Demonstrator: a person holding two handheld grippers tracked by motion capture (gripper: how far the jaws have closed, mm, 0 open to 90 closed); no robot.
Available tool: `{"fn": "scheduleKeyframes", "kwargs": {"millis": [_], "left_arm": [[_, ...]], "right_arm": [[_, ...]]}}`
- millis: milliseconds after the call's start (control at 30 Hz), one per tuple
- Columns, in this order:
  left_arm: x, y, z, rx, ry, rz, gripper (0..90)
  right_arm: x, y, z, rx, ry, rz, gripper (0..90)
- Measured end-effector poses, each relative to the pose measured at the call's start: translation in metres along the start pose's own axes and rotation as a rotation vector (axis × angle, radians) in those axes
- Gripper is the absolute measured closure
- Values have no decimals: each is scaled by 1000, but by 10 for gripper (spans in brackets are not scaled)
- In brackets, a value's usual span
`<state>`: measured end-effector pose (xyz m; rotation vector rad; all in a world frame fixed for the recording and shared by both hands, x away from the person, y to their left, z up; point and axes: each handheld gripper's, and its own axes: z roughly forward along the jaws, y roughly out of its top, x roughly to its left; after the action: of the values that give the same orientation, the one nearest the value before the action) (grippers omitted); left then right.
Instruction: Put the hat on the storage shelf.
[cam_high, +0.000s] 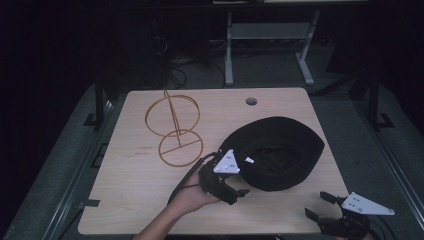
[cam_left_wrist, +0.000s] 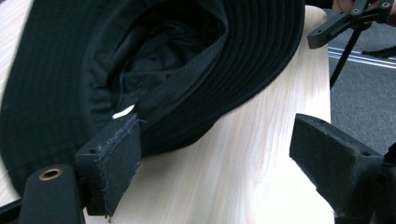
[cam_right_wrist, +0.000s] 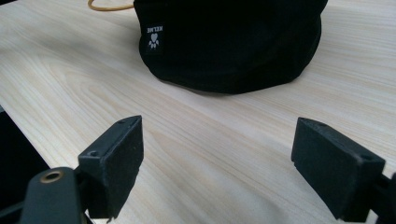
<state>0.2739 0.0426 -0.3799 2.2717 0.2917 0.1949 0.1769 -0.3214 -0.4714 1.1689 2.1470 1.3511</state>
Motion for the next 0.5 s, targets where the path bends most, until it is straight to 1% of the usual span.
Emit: {"fn": "scheduleKeyframes", "kwargs": {"millis": [33, 67, 100, 133, 167, 200, 233, 300, 333, 400, 433, 467, 500], "left_arm": [[-1, 4, 7, 29, -5, 19, 162], [-1, 4, 7, 29, -5, 19, 162], [-2, 8, 13, 44, -9, 38, 162], [-2, 8, 13, 44, -9, 38, 163], [-2, 12, 18, 45, -12, 43, 164], [-2, 12, 18, 45, -12, 43, 164], [-1, 15, 24, 52, -14, 46, 166], [-1, 16, 29, 79, -11, 59, 168], [-1, 16, 29, 79, -11, 59, 171], [0, 17, 39, 120, -6, 83, 219], [0, 17, 42, 130, -3, 93, 237], [0, 17, 42, 130, -3, 93, 264], [1, 16, 46, 148, 0, 108, 301]], "right_arm": [[0, 0, 0, -5, 2, 1, 164], [0, 0, 0, -5, 2, 1, 164], [0, 0, 0, -3, 4, 3, 164], [0, 0, 0, -3, 4, 3, 164], [1, 0, 0, -2, 6, 3, 164], [1, 0, 0, -2, 6, 3, 164], [1, 1, 1, -3, 10, -1, 164], [1, 1, 1, -4, 11, -5, 164], [1, 1, 1, -4, 11, -5, 164], [2, 1, 1, -4, 12, -3, 164], [2, 1, 1, -5, 12, -2, 164], [2, 1, 1, -5, 12, -2, 164], [2, 1, 2, -4, 14, 1, 164]]}}
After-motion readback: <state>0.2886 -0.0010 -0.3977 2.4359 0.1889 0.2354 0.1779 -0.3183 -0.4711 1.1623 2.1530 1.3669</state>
